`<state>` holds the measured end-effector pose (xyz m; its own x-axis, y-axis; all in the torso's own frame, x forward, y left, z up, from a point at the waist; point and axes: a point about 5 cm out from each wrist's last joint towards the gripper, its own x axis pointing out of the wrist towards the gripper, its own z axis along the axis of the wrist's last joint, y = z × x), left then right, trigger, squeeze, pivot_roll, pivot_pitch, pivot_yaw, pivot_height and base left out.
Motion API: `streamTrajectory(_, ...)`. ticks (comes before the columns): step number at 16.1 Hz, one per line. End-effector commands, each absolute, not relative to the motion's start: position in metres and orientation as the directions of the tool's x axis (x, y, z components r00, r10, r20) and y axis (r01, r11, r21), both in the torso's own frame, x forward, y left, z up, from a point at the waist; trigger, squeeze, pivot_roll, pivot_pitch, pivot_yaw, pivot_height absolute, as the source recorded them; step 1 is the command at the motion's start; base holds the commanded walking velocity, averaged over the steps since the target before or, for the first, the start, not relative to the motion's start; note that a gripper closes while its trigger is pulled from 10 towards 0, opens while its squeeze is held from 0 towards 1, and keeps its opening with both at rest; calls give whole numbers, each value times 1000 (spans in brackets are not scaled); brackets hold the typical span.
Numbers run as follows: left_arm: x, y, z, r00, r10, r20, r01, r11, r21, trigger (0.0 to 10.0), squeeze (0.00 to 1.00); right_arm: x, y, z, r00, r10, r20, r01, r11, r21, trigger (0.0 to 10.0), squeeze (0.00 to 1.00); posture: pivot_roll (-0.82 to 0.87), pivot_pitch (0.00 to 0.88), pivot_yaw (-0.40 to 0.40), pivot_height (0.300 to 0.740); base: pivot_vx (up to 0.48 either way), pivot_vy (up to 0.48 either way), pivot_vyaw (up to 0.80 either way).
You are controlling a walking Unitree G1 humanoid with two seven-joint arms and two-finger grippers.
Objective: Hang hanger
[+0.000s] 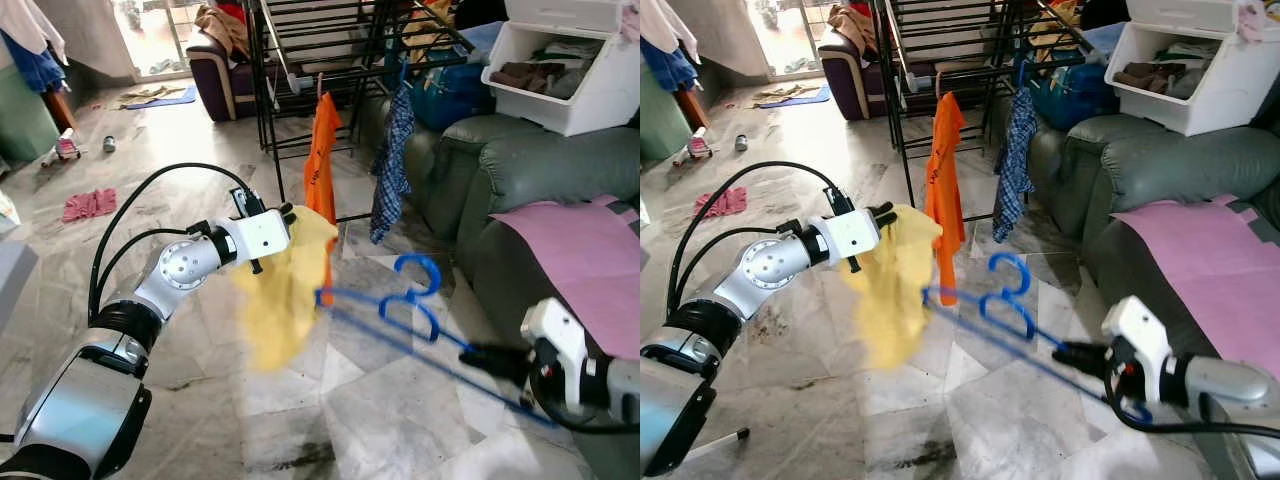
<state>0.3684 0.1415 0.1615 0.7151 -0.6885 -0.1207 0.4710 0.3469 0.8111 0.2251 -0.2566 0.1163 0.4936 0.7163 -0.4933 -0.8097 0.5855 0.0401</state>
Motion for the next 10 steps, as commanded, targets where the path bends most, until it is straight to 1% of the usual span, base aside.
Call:
streamTrajectory(1, 371, 139, 172, 707, -704, -74, 455, 372, 809, 10000, 0, 224, -251, 123, 460, 748, -479, -836, 547, 52, 10000, 0, -54, 0, 55, 740, 0, 0, 0)
streamTrajectory(3, 369, 135, 170, 688, -722, -70, 470, 371, 801, 10000, 0, 224, -251, 121, 456, 745, -487, -833, 549, 60, 10000, 0, -58, 0, 56, 740, 0, 0, 0)
streamTrajectory(7, 365, 124, 177, 623, -782, -26, 509, 380, 772, 10000, 0, 229, -250, 112, 515, 697, -499, -807, 591, -8, 10000, 0, -54, 0, 56, 740, 0, 0, 0)
streamTrajectory(10, 364, 128, 174, 622, -781, -45, 518, 368, 772, 10000, 0, 228, -252, 114, 519, 692, -502, -805, 593, -15, 10000, 0, -50, 0, 55, 740, 0, 0, 0)
